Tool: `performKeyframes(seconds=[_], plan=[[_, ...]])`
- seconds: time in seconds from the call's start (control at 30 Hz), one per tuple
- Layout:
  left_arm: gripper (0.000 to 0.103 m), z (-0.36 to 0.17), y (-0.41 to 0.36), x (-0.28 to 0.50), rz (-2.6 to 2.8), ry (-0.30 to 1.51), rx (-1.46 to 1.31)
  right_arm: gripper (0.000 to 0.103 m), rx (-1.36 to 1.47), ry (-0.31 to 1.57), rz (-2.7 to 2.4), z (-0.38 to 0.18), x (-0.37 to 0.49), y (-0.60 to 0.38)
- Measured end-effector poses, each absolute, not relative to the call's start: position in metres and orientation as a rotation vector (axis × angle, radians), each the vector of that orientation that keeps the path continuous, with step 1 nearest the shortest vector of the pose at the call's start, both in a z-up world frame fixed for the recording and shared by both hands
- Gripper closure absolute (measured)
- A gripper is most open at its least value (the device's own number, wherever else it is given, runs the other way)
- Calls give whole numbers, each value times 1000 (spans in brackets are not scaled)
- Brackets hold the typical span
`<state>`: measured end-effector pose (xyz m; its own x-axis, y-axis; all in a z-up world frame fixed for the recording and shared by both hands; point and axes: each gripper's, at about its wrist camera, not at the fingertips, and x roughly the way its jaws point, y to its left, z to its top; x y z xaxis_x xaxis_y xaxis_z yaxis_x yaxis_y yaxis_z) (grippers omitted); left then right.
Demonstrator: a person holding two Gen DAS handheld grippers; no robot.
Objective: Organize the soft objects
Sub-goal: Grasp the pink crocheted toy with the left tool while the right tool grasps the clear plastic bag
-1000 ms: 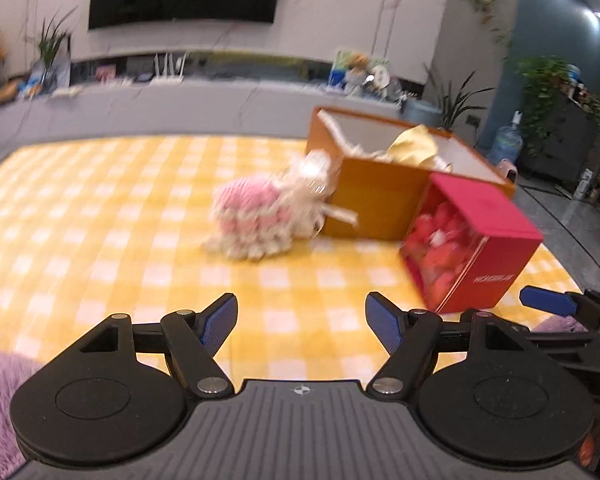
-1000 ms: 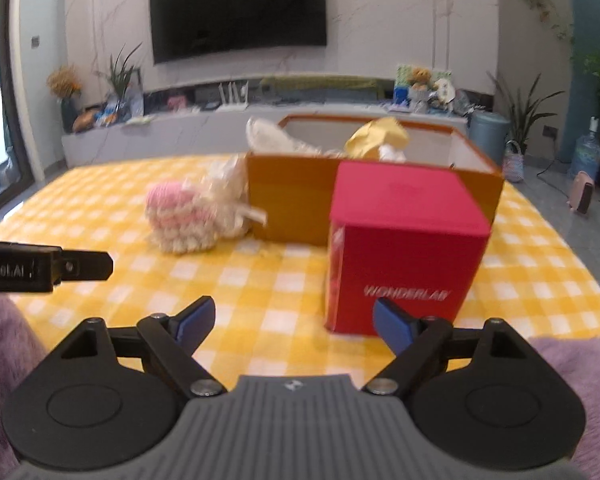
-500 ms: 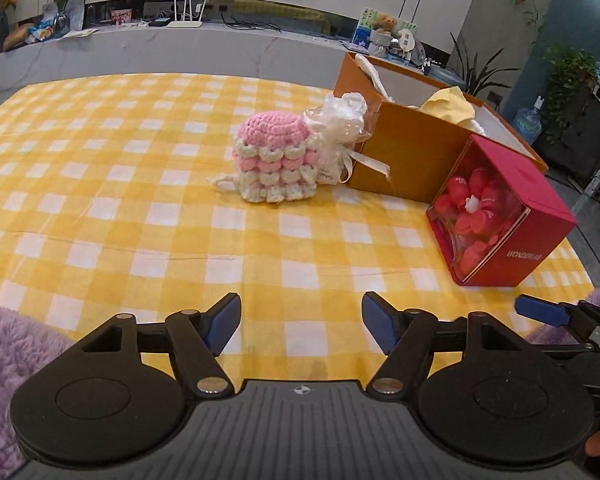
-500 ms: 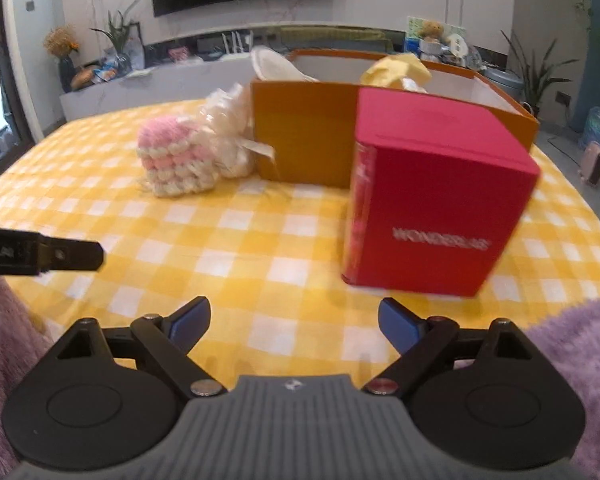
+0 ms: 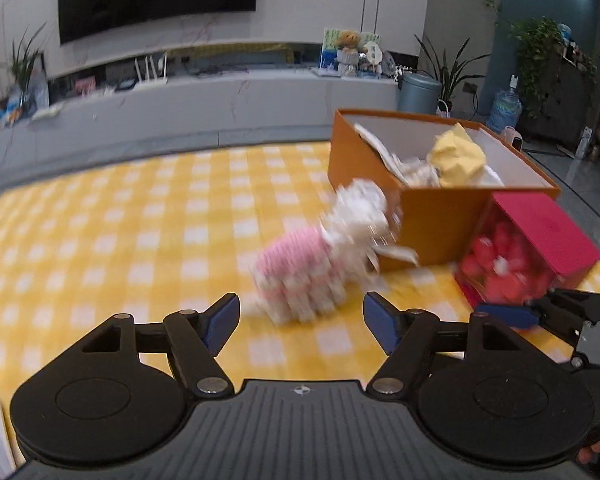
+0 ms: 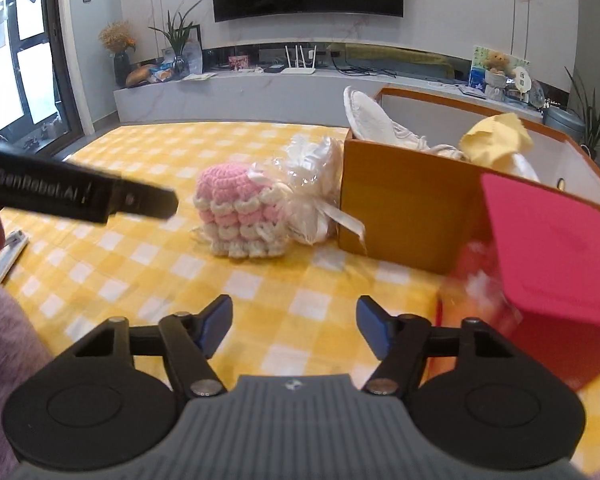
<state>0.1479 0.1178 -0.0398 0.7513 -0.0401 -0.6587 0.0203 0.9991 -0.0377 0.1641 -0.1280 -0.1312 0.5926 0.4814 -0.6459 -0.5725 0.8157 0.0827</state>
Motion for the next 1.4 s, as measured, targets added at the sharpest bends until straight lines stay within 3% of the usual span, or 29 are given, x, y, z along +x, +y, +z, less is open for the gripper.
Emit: performKeyframes(seconds=[0.37, 0.47, 0.7, 1.03, 1.1, 1.17, 1.23, 1.4], plan=[[15, -88, 126, 222, -130, 746, 36, 36, -115, 733, 568, -144, 208, -115], [19, -94, 129, 225, -164, 750, -6, 37, -105, 729, 553, -147, 216, -114], [79, -87, 133, 213, -137, 733, -21, 37, -120, 706, 554, -153, 224, -101], [80, -81, 159, 192, 17, 750, -146, 47, -143, 687, 529, -156, 237, -68], [80, -82, 155, 191, 10, 743, -129, 56, -139, 703, 509, -160, 243, -63], [80, -82, 154, 190, 0, 740, -127, 88, -128, 722, 507, -163, 248, -61], [80, -81, 154, 187, -11, 735, -139, 103, -138, 723, 508, -163, 249, -60], [80, -72, 155, 180, -28, 716, -178, 103, -150, 674, 545, -147, 233, -68]])
